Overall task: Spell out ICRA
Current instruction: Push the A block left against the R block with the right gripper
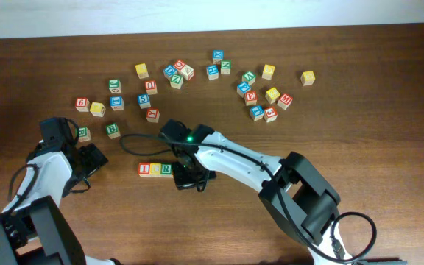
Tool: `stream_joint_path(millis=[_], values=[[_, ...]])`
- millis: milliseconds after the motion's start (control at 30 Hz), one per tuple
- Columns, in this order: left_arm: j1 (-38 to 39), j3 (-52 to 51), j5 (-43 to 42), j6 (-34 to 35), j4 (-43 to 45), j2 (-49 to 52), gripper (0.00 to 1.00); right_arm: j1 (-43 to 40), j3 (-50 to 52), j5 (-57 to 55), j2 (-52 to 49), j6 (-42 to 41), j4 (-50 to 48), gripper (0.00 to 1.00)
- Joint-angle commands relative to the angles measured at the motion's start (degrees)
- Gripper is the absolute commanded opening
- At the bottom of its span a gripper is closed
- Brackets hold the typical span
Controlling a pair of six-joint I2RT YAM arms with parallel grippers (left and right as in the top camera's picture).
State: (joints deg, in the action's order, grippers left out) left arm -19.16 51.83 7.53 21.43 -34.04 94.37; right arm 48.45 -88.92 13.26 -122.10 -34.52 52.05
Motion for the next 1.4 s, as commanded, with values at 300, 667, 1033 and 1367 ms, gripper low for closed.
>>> stream_joint_path(millis=[300, 667, 1033, 1367], values=[[-0.24, -0.37, 0.42, 0.17, -0.04, -0.59, 0.99, 0.35, 0.26, -0.17, -0.09, -0.52, -3.04, 0.05], [-0.24, -0.37, 0.42, 0.17, -0.04, -0.59, 0.99, 0.33, 0.26, -0.83, -0.09, -0.52, -3.96, 0.05], [-0.24, -0.37, 0.42, 0.17, -0.04, -0.59, 0.99, 0.35, 0.26, -1.62, -0.09, -0.48, -2.45, 0.05], [-0.24, -0.37, 0.42, 0.17, -0.04, -0.59, 0.99, 0.24, 0.26, -6.43, -0.09, -0.31, -2.95, 0.05]])
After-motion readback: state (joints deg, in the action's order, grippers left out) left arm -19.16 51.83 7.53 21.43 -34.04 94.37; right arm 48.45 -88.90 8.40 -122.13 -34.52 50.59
